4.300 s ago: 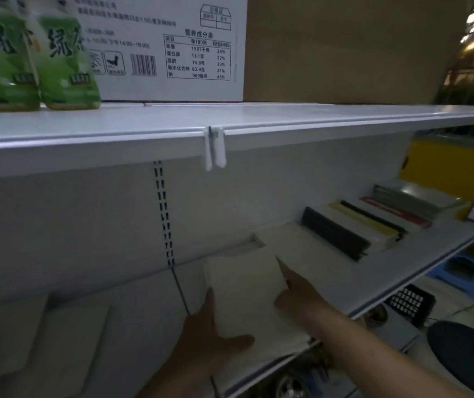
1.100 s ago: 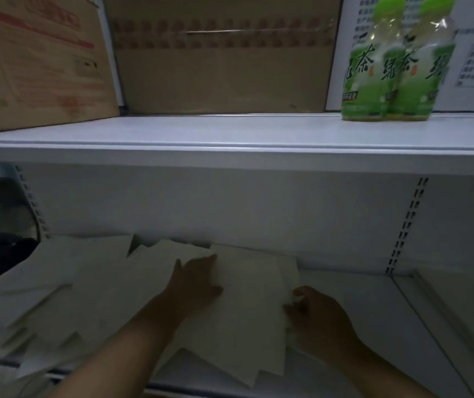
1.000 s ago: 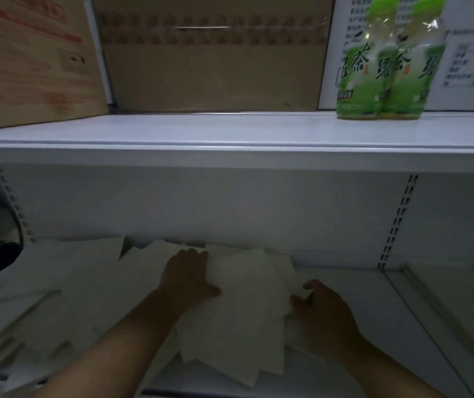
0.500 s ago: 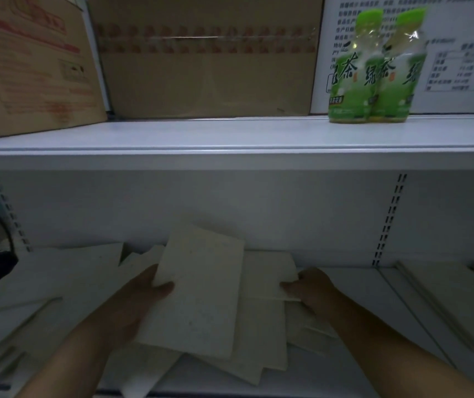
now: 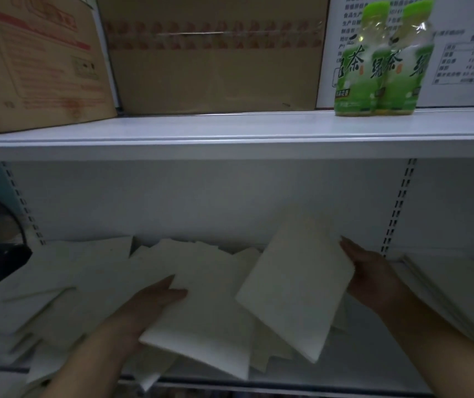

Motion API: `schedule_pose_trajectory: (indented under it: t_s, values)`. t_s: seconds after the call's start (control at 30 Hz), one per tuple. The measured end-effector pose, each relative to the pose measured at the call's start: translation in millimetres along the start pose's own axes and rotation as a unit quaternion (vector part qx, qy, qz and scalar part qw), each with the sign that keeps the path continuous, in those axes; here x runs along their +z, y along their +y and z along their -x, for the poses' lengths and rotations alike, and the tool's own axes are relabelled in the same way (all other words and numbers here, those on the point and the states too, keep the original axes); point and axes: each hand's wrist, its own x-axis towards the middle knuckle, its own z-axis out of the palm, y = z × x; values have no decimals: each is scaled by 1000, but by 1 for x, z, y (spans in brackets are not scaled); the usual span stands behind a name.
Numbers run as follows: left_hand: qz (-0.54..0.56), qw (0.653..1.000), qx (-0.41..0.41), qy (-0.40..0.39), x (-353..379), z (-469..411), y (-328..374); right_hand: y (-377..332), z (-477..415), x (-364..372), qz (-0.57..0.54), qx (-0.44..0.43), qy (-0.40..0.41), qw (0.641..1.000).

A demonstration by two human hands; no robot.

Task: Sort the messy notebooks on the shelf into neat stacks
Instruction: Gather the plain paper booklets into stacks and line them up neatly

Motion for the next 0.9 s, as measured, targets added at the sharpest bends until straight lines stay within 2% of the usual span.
schedule_pose_trajectory:
  t_s: [0.07, 0.17, 0.23, 0.3, 0.33, 0.37, 0.4, 0.47, 0.5, 0.6, 0.63, 0.7, 0.73, 0.83, 0.9]
  values:
    - [-40, 999, 1, -25, 8, 6, -1, 11, -2, 27, 53, 37, -25, 998]
    - [23, 993, -11, -116, 11, 9, -11, 30, -12, 58, 139, 66, 20, 988]
    - [54, 985, 2, -161, 11, 9, -17, 37, -16, 69, 150, 54, 49, 986]
    - [86, 984, 28, -156, 5, 8, -19, 39, -15, 68, 141, 49, 71, 986]
    - [104, 984, 40, -141, 1, 8, -19, 42, -14, 64, 176, 49, 101, 978]
    - [118, 984, 52, -122, -4, 9, -18, 46, -12, 57, 269, 51, 143, 951]
    - [129, 984, 63, -110, -9, 7, -17, 51, -11, 48, 402, 53, 175, 897]
    - [136, 984, 79, -80, -16, 5, -18, 62, -3, 41, 608, 61, 157, 776]
    - [146, 983, 86, -64, -17, 5, -17, 66, 3, 46, 654, 61, 138, 741]
    - [174, 980, 86, -34, -19, -1, -22, 75, 12, 65, 716, 64, 99, 688]
    - [177, 980, 85, -25, -18, 0, -22, 78, 12, 69, 722, 73, 94, 682]
    - [182, 980, 81, -21, -18, 1, -25, 86, 8, 67, 696, 108, 97, 703]
    - [183, 980, 77, -25, -18, 1, -25, 89, 5, 64, 660, 114, 103, 736]
    - [183, 980, 80, -28, -17, 2, -25, 85, 0, 57, 517, 37, 136, 844]
    - [176, 979, 95, -20, -15, 3, -25, 74, 2, 58, 470, -12, 139, 872]
